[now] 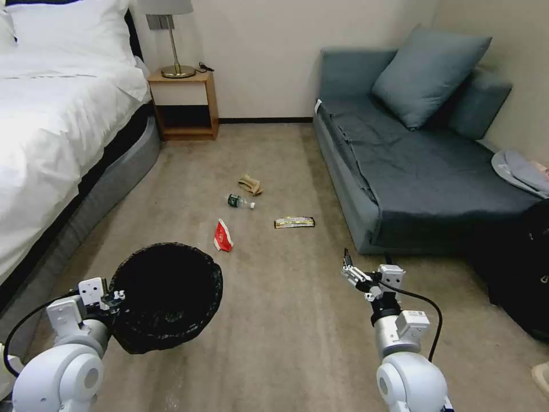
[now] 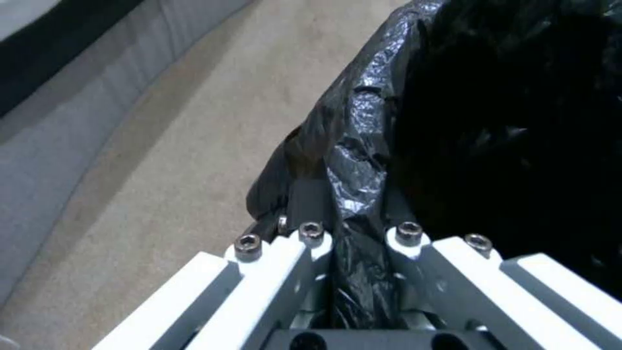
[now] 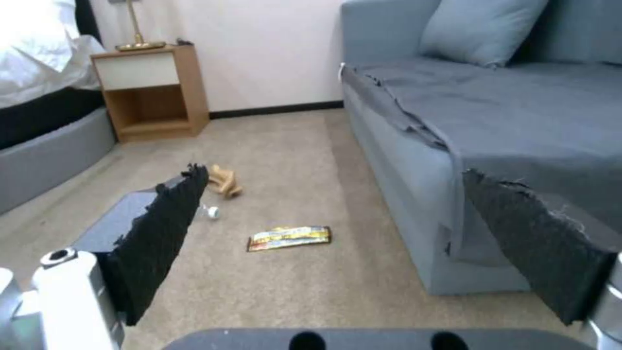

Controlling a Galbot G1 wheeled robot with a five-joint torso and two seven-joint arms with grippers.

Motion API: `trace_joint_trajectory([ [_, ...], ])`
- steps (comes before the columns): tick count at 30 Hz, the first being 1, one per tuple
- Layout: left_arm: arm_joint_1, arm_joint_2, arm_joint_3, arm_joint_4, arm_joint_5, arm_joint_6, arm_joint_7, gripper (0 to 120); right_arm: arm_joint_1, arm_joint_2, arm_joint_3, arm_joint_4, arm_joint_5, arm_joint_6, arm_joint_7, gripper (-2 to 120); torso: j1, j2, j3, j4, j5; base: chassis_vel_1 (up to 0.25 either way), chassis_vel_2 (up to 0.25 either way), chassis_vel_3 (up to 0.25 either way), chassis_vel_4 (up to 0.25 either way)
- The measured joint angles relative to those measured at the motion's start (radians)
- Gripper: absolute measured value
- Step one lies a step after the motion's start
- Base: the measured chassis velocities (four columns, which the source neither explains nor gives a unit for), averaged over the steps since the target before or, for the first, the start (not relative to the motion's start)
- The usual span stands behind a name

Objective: Pick up the trash bin, then pick up the garbage on the floor and place it into the trash bin.

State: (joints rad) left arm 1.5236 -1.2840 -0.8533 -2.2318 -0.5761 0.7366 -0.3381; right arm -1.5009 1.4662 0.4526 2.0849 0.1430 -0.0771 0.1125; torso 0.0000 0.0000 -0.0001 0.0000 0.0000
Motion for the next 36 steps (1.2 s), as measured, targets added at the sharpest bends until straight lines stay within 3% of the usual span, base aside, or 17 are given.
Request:
trace_joint_trajectory([
  [7,-0.003,0.0,-0.011,0.004,0.001,-0.001,0.003,4,-0.001,0.0,-0.002,-0.003,-0.003,0.0,-0.001,100,0.0,0.0,0.0,0.0,0.0,-0.038,0.027,0.034,-0.03],
  [36,-0.039,-0.008,-0.023,0.043,0.008,-0.002,0.008,4,0.019,0.007,-0.03,-0.047,-0.024,-0.006,-0.007,100,0.0,0.0,0.0,-0.0001,0.0,-0.144,0.144,0.143,-0.155],
])
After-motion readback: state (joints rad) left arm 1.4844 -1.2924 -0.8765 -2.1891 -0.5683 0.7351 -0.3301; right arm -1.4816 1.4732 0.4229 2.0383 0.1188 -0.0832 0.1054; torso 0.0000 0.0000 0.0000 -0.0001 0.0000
